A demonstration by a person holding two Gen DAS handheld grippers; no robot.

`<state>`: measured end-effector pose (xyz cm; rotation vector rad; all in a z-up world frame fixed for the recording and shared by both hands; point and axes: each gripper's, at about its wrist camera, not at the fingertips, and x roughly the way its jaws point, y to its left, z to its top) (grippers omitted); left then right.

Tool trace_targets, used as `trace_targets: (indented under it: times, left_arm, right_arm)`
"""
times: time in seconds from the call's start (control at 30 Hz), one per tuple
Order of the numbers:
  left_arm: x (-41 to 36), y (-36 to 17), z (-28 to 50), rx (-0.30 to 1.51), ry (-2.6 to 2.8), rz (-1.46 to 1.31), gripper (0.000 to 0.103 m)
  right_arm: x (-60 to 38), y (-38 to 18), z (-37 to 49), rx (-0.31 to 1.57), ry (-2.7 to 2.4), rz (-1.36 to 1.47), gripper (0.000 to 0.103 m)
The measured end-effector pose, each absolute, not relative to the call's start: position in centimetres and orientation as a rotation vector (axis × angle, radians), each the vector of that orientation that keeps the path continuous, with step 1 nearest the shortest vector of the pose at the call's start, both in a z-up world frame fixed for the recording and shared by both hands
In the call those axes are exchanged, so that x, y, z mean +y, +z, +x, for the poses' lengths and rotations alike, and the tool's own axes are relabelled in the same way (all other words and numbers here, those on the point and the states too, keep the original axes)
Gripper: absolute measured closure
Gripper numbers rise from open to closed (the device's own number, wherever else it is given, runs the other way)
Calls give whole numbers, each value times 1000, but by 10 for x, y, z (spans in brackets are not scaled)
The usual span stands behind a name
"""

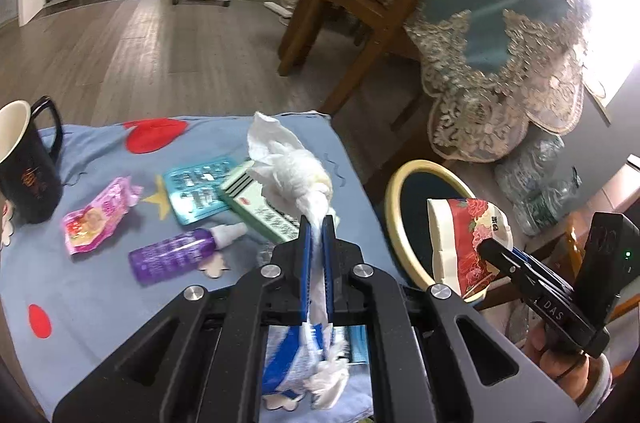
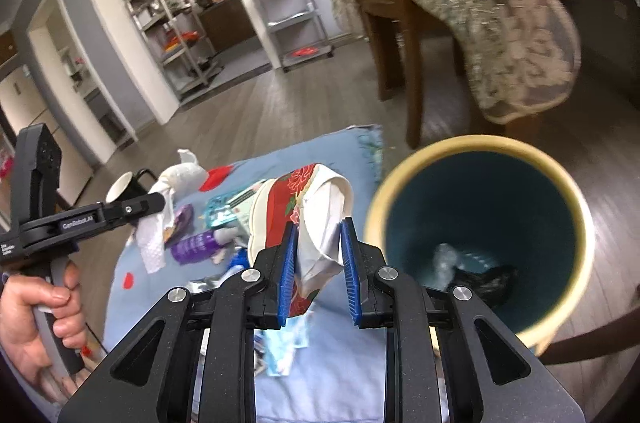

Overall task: Collect trash
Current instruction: 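Grasp the red floral wrapper with the right gripper and drop it into the bin, then carry the white tissue over the bin and open the left gripper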

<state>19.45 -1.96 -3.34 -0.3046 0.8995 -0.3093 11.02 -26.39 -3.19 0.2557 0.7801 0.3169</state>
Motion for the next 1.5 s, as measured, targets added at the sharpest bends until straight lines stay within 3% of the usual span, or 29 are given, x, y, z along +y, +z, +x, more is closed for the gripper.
trace_targets:
  times: [0.43,0.83,0.9,1.0,1.2,1.5]
  left_arm:
    - [-75,-29,191,894,-445,-268,98]
    - [-134,-37,192,935,-528,-191,98]
    - [-144,-39,193,945,-537,-182,98]
    - [-158,-42,195,955,-551,-169,98]
    - [-179,-50,197,976,-574,-153,98]
    - [-210,-60,207,996,-606,-149,98]
  right_arm:
    - [-340,-44,101,753,93,322,79]
    - [-364,-80,123,857,-18,356,78]
    - [-365,-85,126,885,-23,360,73]
    - [-367,-87,124,888,-25,369,56]
    - [-373,-74,114,848,-28,379,50]
    - [-378,-38,91,768,-20,358,33]
